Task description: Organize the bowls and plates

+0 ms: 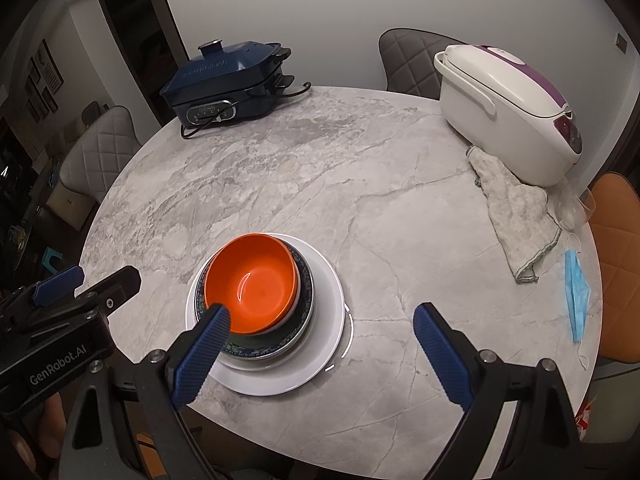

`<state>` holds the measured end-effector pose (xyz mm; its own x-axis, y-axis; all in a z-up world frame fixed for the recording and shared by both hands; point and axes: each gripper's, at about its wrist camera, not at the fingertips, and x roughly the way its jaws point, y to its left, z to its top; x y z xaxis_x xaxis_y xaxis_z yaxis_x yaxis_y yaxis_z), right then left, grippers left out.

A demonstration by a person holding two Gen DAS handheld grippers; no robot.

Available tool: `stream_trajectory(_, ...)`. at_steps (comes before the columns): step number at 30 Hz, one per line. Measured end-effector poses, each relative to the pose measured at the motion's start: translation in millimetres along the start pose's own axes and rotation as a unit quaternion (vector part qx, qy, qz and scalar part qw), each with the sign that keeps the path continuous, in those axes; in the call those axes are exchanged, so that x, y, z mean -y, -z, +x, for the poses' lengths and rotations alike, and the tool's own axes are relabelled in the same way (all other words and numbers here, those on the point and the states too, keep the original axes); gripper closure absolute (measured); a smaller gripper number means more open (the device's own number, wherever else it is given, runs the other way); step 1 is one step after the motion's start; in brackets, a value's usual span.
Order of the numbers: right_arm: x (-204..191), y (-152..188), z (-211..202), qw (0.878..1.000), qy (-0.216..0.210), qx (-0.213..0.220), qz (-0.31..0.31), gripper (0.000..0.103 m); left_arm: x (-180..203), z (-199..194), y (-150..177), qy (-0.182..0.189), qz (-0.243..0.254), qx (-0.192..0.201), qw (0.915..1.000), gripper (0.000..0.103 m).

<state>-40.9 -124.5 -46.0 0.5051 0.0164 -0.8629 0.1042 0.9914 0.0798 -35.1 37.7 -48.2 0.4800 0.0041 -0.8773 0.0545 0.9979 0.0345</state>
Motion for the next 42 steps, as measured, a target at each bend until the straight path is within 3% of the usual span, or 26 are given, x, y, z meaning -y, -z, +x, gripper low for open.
stream_trajectory(42, -1.4, 3.4, 2.0, 1.000, 0.001, -0.003, -0.001, 0.008, -0.8, 2.3, 1.8, -0.001, -0.001, -0.002, 1.0000, 0.024)
